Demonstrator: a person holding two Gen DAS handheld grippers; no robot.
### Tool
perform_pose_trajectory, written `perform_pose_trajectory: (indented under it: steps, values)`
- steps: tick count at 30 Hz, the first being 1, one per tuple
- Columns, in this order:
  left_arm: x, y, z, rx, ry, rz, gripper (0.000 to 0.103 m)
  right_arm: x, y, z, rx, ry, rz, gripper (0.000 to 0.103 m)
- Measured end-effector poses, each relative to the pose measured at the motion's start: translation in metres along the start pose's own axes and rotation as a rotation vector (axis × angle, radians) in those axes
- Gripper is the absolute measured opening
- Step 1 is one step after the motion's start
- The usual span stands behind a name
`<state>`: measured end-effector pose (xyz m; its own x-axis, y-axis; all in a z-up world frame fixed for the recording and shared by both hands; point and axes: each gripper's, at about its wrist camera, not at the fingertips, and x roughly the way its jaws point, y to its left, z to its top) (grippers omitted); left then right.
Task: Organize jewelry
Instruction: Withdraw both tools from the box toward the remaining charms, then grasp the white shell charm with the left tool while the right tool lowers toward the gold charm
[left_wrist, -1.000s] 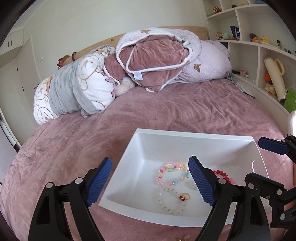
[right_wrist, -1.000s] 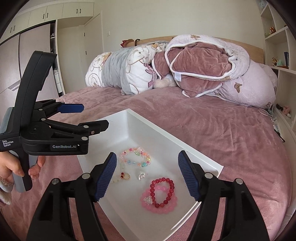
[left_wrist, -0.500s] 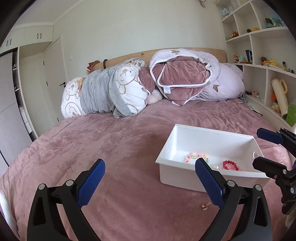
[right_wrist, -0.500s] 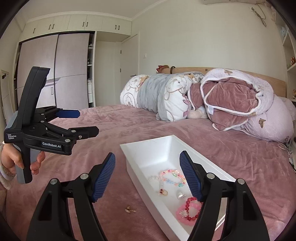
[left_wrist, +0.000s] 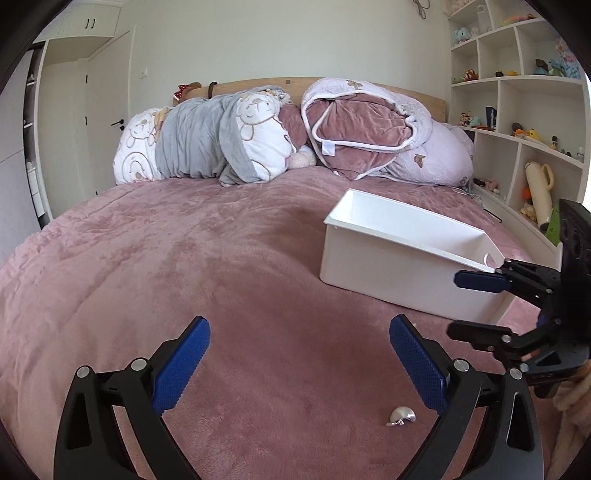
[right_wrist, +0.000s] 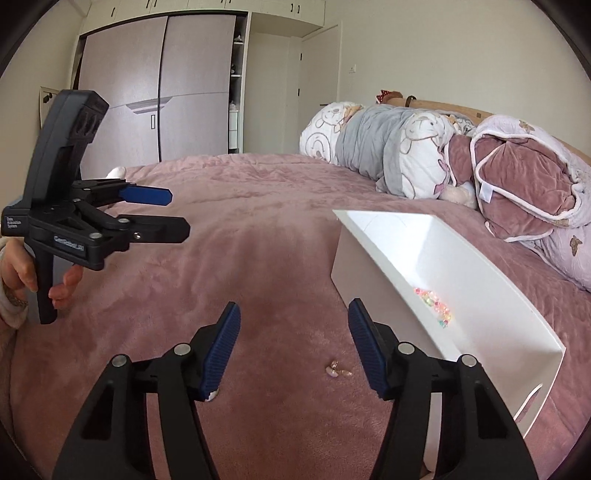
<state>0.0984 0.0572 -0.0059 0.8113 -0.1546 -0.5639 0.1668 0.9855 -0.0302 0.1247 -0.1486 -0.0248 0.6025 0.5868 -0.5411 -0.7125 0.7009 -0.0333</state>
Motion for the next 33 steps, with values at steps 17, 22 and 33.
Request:
perform_pose_trajectory:
  steps: [17, 22, 33]
  values:
    - [0.034, -0.033, -0.040, 0.099, 0.118, -0.218, 0.096, 0.056, -0.025, -0.030, 0.085, 0.172, -0.031, 0.055]
    - [0.047, -0.051, -0.049, 0.183, 0.186, -0.282, 0.068, 0.074, -0.033, -0.035, 0.109, 0.235, -0.021, 0.047]
    - [0.078, -0.067, -0.066, 0.229, 0.304, -0.349, 0.037, 0.088, -0.040, -0.039, 0.136, 0.286, -0.039, 0.036]
